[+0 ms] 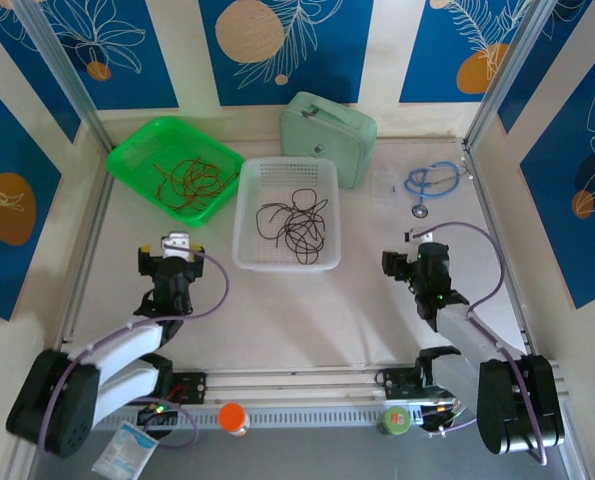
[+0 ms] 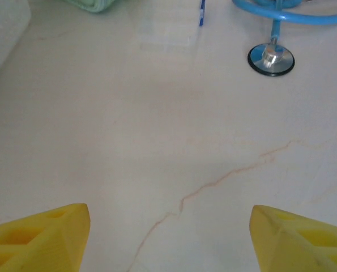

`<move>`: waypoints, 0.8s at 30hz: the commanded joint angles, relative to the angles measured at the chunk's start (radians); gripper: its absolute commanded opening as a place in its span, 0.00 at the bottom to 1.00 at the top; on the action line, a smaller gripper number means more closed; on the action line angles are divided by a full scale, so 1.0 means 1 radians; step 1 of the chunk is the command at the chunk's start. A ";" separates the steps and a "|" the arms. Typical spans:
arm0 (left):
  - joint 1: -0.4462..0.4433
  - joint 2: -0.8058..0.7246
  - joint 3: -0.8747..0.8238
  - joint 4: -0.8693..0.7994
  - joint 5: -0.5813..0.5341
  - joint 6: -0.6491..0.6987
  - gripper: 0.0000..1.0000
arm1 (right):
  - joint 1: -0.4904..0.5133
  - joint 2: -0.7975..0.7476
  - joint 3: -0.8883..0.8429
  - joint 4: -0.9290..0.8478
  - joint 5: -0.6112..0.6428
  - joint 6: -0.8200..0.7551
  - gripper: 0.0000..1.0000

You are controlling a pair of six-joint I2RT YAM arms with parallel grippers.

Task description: Untangle the cables

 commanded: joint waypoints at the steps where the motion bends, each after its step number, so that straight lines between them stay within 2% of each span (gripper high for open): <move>1: 0.060 0.153 -0.057 0.452 0.020 -0.005 1.00 | -0.032 0.033 -0.016 0.294 -0.054 -0.029 0.75; 3: 0.092 0.257 -0.062 0.597 0.107 0.002 1.00 | -0.043 0.083 -0.034 0.390 -0.064 -0.020 0.75; 6: 0.135 0.432 -0.019 0.704 0.204 -0.017 1.00 | -0.056 0.156 -0.023 0.463 -0.104 -0.044 0.74; 7: 0.145 0.505 -0.002 0.778 0.247 0.016 1.00 | -0.063 0.193 -0.022 0.518 -0.116 -0.043 0.74; 8: 0.145 0.502 0.003 0.737 0.311 0.023 1.00 | -0.074 0.221 -0.018 0.557 -0.139 -0.036 0.74; 9: 0.148 0.480 0.024 0.623 0.369 0.023 1.00 | -0.088 0.255 -0.007 0.587 -0.170 -0.019 0.74; 11: 0.150 0.547 0.078 0.639 0.366 0.044 1.00 | -0.120 0.319 0.026 0.598 -0.226 0.039 0.74; 14: 0.199 0.496 0.148 0.413 0.439 -0.015 1.00 | -0.129 0.556 0.041 0.823 -0.252 0.062 0.74; 15: 0.215 0.504 0.174 0.376 0.450 -0.027 1.00 | -0.125 0.562 0.065 0.805 -0.264 0.053 0.75; 16: 0.235 0.493 0.187 0.330 0.482 -0.051 1.00 | -0.123 0.502 0.134 0.555 -0.275 0.030 0.76; 17: 0.254 0.492 0.188 0.331 0.507 -0.062 1.00 | -0.115 0.522 0.183 0.499 -0.254 0.031 0.77; 18: 0.259 0.496 0.182 0.350 0.510 -0.061 1.00 | -0.103 0.533 0.180 0.533 -0.238 0.027 0.85; 20: 0.259 0.493 0.175 0.360 0.489 -0.070 1.00 | -0.101 0.533 0.170 0.543 -0.233 0.021 0.86; 21: 0.259 0.494 0.170 0.368 0.476 -0.073 1.00 | -0.099 0.531 0.173 0.531 -0.231 0.019 0.91; 22: 0.259 0.491 0.171 0.364 0.474 -0.075 1.00 | -0.099 0.533 0.167 0.546 -0.230 0.019 0.99; 24: 0.258 0.492 0.175 0.356 0.477 -0.070 1.00 | -0.096 0.531 0.167 0.546 -0.223 0.017 0.99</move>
